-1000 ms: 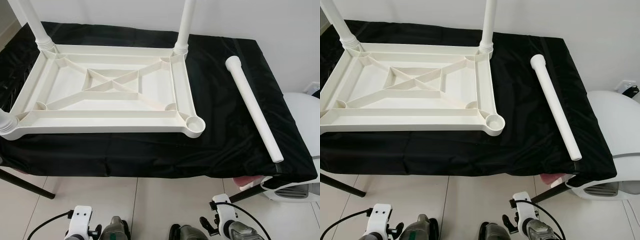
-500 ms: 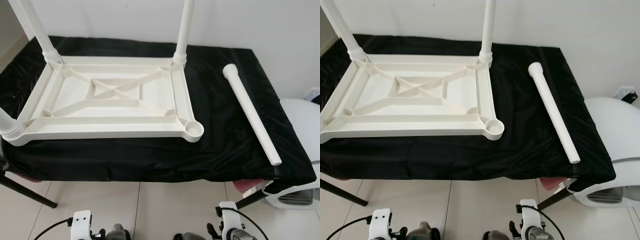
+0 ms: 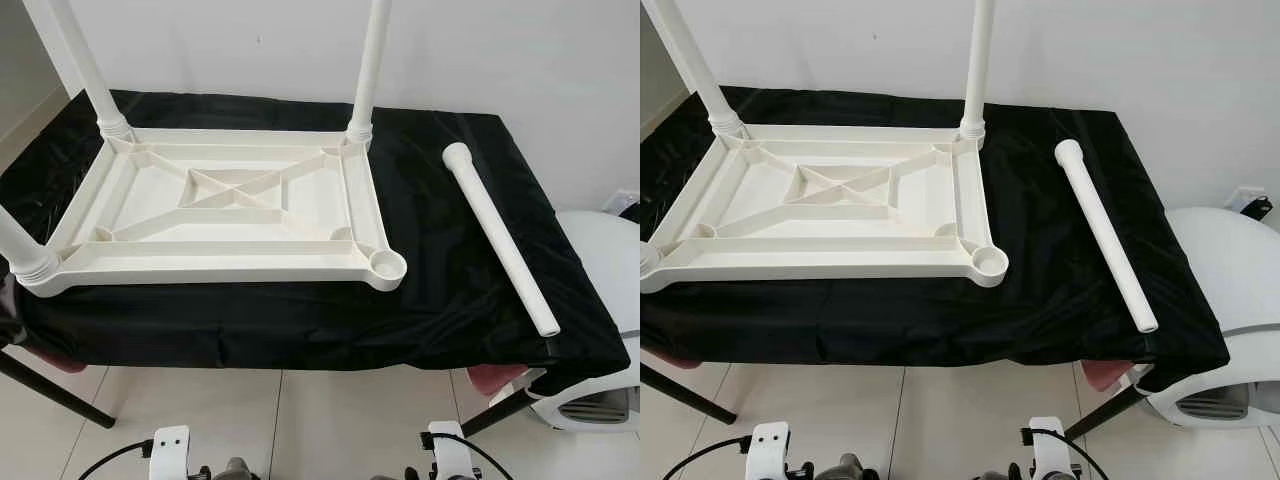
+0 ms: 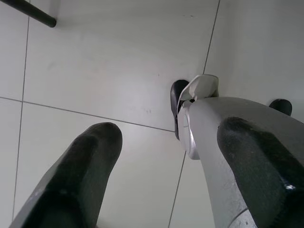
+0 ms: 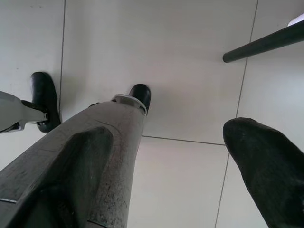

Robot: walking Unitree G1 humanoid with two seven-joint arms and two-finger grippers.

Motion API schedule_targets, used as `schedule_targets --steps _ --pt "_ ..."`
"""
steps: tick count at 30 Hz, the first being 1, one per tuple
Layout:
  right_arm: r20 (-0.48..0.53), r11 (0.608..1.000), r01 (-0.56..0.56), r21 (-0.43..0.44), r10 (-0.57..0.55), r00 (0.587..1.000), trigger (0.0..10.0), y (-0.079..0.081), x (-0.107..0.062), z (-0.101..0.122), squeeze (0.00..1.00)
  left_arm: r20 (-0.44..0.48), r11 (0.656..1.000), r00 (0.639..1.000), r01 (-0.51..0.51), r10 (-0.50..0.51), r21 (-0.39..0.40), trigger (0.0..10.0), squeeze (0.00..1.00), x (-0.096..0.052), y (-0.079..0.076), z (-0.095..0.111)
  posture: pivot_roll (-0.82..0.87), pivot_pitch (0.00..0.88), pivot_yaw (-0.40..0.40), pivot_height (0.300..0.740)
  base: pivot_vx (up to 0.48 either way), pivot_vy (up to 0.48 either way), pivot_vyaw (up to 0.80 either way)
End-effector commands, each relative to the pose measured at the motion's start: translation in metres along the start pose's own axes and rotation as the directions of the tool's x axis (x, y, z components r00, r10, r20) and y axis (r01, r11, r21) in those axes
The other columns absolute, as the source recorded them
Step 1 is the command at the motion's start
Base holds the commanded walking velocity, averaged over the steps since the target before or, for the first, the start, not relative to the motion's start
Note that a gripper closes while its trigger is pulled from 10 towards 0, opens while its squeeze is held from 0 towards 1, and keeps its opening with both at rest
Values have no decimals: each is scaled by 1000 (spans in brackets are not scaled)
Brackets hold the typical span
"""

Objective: Building children table

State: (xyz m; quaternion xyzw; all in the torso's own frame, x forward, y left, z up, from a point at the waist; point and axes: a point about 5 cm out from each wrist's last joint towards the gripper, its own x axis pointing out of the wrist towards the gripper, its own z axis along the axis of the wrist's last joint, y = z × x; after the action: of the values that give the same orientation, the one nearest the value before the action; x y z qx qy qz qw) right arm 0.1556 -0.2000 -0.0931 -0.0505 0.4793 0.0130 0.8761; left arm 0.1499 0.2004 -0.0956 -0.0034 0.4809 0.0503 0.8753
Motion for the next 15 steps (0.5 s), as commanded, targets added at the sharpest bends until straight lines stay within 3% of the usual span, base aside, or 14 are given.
schedule_targets --steps 1,5,15 --pt "-36 1000 2 -4 -2 999 10000 2 -1 -9 0 -49 999 998 -30 31 22 10000 0 -2 -2 -13 13 0 1 740 0 0 0" --pt "-34 1000 17 20 -16 999 10000 3 -1 -9 0 -54 1000 998 -12 13 16 10000 0 -2 -8 -15 10 0 13 740 0 0 0" --pt "-24 999 4 -41 -5 1000 10000 10 -1 -9 0 -78 1000 997 9 -10 -8 10000 0 -3 -11 -19 7 0 18 740 0 0 0"
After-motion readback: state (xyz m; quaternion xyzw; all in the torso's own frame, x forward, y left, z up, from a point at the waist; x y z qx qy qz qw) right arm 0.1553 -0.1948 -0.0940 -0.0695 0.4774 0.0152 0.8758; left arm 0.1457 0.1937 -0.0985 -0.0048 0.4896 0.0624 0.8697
